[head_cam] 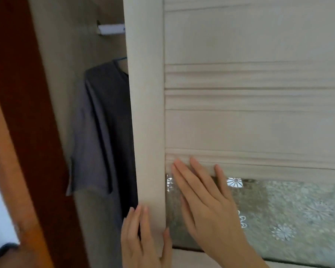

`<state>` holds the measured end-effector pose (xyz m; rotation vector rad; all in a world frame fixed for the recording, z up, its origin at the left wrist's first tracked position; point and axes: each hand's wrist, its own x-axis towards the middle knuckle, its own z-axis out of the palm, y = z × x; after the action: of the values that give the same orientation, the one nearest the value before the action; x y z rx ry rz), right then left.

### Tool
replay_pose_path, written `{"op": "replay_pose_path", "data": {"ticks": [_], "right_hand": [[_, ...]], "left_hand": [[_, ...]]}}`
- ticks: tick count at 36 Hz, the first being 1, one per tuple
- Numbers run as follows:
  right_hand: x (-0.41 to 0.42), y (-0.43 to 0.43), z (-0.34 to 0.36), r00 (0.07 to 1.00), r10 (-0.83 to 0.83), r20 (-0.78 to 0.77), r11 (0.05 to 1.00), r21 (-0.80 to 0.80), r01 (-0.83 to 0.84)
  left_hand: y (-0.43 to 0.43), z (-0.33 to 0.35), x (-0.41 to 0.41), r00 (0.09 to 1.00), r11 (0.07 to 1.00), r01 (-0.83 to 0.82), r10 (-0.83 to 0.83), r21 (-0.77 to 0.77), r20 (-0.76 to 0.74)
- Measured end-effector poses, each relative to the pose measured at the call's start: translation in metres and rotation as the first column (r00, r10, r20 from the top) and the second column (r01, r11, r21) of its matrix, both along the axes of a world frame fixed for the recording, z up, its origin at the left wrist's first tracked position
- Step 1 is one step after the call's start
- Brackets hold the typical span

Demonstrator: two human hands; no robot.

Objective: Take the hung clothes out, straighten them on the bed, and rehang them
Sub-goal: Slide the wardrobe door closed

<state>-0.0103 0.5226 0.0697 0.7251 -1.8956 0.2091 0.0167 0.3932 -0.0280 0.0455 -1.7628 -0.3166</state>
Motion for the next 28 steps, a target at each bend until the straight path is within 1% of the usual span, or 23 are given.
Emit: {"op": "replay_pose_path", "data": {"ticks": [2,4,7,11,13,16,20,23,25,28], "right_hand": [[-0.001,-0.021,0.000,1.000,0.018,0.001,1.000,0.009,-0.018],[-0.002,-0.041,0.001,0.999,0.038,-0.001,0.999,0.022,-0.038],[-0.003,-0.069,0.003,0.998,0.061,0.023,0.996,0.061,-0.062],[-0.002,-0.105,0.008,0.994,0.103,0.028,0.991,0.078,-0.105],[-0.001,-0.121,0.010,0.992,0.125,0.033,0.988,0.084,-0.128],[-0.001,-0.144,0.012,0.986,0.155,0.061,0.983,0.095,-0.160],[-0.002,-0.172,0.013,0.983,0.163,0.088,0.978,0.117,-0.173],[-0.001,-0.187,0.015,0.973,0.192,0.125,0.969,0.136,-0.209],[0.001,-0.194,0.015,0.967,0.208,0.150,0.965,0.131,-0.228],[0.003,-0.197,0.014,0.966,0.193,0.170,0.970,0.114,-0.214]], "left_hand": [[-0.018,0.002,-0.001,0.998,0.999,-0.053,0.053,-0.007,0.023],[-0.040,-0.004,0.000,0.983,0.984,-0.149,0.158,-0.097,0.089],[-0.069,-0.006,0.000,0.953,0.953,-0.233,0.263,-0.191,0.147],[-0.099,-0.003,0.006,0.916,0.932,-0.325,0.352,-0.161,0.190],[-0.112,0.000,0.009,0.909,0.927,-0.346,0.369,-0.146,0.192],[-0.128,-0.001,0.009,0.908,0.920,-0.378,0.390,-0.104,0.150],[-0.152,0.002,0.011,0.892,0.912,-0.404,0.409,-0.069,0.192],[-0.167,0.004,0.010,0.890,0.909,-0.414,0.414,-0.043,0.193],[-0.174,0.004,0.008,0.896,0.913,-0.408,0.405,-0.024,0.182],[-0.171,0.008,0.007,0.932,0.944,-0.329,0.330,-0.033,0.151]]}}
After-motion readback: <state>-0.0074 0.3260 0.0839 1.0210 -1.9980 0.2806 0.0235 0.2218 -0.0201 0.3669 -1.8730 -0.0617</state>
